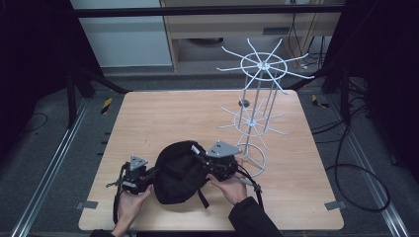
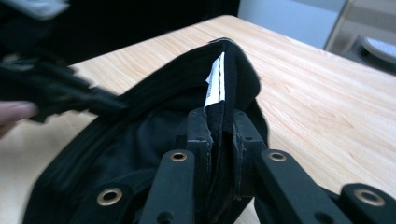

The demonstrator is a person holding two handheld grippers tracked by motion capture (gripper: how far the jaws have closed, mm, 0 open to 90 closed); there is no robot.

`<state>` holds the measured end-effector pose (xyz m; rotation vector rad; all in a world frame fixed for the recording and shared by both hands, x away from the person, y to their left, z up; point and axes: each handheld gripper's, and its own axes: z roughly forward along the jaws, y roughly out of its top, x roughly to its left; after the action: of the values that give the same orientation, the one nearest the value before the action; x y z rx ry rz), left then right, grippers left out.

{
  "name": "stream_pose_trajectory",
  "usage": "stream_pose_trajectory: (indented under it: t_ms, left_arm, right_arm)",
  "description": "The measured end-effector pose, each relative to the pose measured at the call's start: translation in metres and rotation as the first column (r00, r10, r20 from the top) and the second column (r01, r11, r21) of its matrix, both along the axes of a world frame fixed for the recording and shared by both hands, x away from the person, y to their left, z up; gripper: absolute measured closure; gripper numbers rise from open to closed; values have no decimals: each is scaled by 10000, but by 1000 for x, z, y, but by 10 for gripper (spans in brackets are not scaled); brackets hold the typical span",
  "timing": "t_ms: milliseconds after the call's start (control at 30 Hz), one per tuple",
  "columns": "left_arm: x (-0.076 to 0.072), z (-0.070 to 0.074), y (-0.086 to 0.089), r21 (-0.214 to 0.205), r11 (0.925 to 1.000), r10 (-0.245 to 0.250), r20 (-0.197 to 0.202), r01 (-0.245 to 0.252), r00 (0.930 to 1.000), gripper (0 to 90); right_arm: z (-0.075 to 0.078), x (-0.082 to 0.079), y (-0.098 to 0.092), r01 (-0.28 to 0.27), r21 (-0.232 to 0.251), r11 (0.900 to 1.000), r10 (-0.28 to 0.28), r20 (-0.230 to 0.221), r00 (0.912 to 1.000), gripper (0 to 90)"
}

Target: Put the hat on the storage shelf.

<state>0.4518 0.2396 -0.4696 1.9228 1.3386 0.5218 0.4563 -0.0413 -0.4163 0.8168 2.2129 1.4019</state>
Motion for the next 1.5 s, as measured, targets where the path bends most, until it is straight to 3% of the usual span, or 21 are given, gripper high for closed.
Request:
stream_pose_trajectory:
  t_ms: [200, 433, 600, 800, 900, 1033, 1167, 1300, 1500]
  left_arm:
    - [13, -1, -4, -256, 9997, 35, 143, -31, 9999, 813]
    - [19, -2, -8, -354, 9992, -176, 281, 186, 9995, 811]
    - [19, -2, -10, -255, 9989, -386, 361, 395, 9986, 794]
    - [12, 8, 1, -888, 9951, -406, 432, 444, 9982, 676]
    - [3, 18, 7, -939, 9943, -448, 652, 508, 9969, 663]
    - [-11, 35, 10, -1462, 9859, -679, 959, 816, 9931, 652]
    - [-19, 46, -4, -1786, 9739, -1233, 1039, 1404, 9869, 627]
    - [-20, 46, -26, -1916, 9626, -1777, 880, 1917, 9801, 594]
    - [-16, 40, -53, -2038, 9537, -2121, 659, 2212, 9750, 530]
  right_arm:
    - [0, -17, -4, -698, -113, 9975, 700, 184, 9974, 809]
    - [-19, -37, -11, -1388, -498, 9891, 1381, -167, 9903, 807]
    - [-33, -42, -17, -1203, -848, 9891, 1181, -305, 9925, 806]
    - [-40, -44, -22, -742, -993, 9923, 705, -396, 9967, 806]
    - [-42, -45, -24, -529, -1128, 9922, 489, -374, 9981, 807]
    - [-44, -44, -25, -337, -1129, 9930, 291, -417, 9987, 808]
    - [-44, -45, -26, -272, -1071, 9939, 230, -407, 9989, 808]
    - [-44, -47, -26, -289, -1027, 9943, 254, -354, 9990, 807]
    - [-46, -49, -25, -377, -1056, 9937, 344, -324, 9989, 805]
